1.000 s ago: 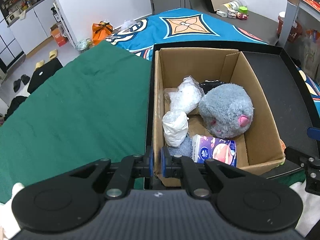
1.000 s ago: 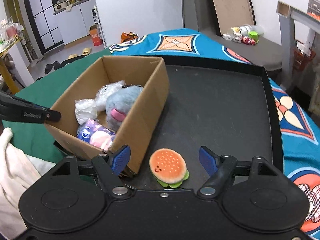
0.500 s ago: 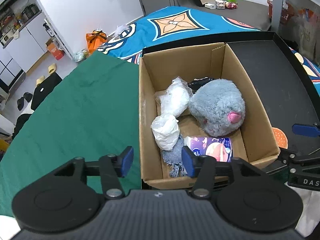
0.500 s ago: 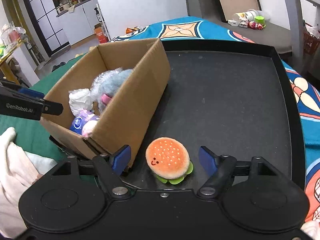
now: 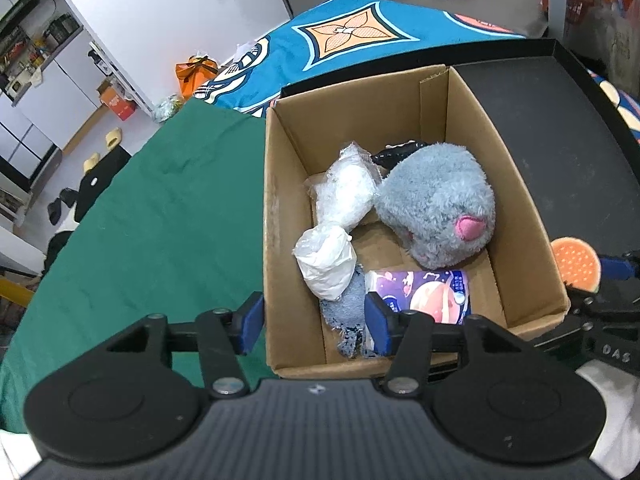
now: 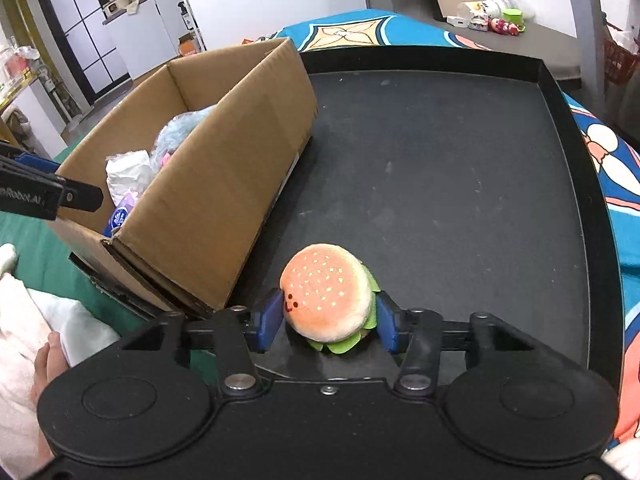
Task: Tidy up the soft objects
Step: 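Grasp the orange burger plush with the right gripper, then carry the burger plush into the box and release it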
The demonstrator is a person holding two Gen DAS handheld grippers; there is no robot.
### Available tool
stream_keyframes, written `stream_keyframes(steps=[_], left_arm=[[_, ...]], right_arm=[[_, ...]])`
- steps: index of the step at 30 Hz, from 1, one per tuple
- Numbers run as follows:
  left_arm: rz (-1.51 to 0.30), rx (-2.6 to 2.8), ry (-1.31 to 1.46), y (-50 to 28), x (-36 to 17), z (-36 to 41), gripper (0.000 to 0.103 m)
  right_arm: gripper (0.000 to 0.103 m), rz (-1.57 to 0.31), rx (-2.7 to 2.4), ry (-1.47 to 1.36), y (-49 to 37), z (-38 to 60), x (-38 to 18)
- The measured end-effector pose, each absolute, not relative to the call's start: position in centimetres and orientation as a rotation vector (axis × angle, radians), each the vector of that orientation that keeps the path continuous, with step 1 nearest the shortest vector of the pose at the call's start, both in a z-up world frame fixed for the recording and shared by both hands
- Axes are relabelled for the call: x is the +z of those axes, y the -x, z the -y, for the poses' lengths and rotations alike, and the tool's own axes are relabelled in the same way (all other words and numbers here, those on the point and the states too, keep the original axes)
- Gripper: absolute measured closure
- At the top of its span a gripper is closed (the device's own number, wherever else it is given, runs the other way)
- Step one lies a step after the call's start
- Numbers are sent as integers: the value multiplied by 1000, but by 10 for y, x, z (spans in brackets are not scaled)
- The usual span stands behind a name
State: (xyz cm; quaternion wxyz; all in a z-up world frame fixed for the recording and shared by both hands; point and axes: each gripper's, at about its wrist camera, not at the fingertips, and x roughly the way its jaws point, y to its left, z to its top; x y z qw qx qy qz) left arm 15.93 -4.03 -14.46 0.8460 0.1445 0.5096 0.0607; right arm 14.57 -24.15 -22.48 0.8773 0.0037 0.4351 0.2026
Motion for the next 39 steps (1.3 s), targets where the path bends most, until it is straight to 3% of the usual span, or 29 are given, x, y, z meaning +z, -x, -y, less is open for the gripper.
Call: stream_keyframes(steps=[8, 39], left_arm=[[-1086, 139, -334, -161, -145, 47, 43], [-991, 99, -249, -149, -127, 27, 42]], right_arm=[[63, -897, 392, -50, -154, 258, -220], [64, -748, 372, -34, -141, 227, -140]])
